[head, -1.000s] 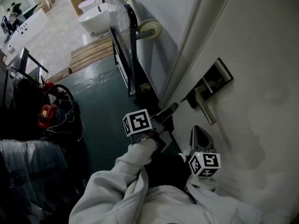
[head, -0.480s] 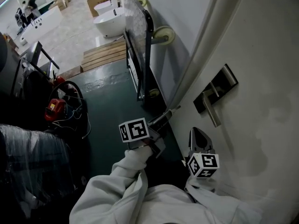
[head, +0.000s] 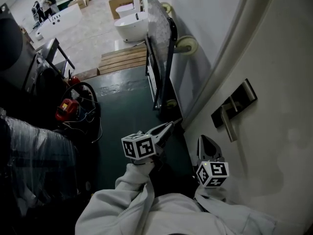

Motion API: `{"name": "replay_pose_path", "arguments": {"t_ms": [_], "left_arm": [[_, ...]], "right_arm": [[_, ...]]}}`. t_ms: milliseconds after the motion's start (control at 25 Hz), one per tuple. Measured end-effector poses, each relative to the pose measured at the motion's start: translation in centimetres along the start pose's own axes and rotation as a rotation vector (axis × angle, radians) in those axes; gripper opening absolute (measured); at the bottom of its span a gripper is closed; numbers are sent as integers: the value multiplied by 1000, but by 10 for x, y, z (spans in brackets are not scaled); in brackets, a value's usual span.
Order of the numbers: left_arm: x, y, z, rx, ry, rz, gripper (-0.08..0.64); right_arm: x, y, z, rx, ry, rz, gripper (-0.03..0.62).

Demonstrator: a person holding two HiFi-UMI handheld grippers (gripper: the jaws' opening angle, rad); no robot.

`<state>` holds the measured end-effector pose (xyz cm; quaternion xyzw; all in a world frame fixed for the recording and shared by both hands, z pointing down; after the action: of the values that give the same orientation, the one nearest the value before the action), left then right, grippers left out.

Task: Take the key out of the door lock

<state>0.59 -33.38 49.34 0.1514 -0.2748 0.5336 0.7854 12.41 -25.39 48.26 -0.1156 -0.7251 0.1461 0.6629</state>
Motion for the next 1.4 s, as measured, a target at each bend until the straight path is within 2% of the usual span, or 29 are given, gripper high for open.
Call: {"name": "replay_pose_path", "arguments": {"t_ms": [280,480,640,760,960,1400], "left_arm": [[-22,33,1,-64,-231,-48,28],[-33,59,8,-139,-347,-82,28],[-39,75,6,-212,-510,-79,28],[-38,80,2,-235,-588,-75,28],[-31,80,2,-233,-653,-73,28],[-20,72,11,-261,-627,-54,28]], "right_arm": [[-10,-19,23,-78,30,-22,52],[-11,-27,38,-116,43,-23,52],[-13,-30,45,-138,49,-35,52],[-16,-29,48,-149,49,-50,52],[-15,-27,45,-143,45,-51,52],[-10,-27,33,-103,37,-33,51]]}}
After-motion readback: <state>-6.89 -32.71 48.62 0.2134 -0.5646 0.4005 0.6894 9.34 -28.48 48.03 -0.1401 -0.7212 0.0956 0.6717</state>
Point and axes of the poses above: the fingertips, and each gripper's own axes: y backward along the fingers, z to its left, x out of its underside, the point moved 1 cm from there along y, backward along the fingers, and after that the axes turned 7 degrees about x, right-handed, at the moved point
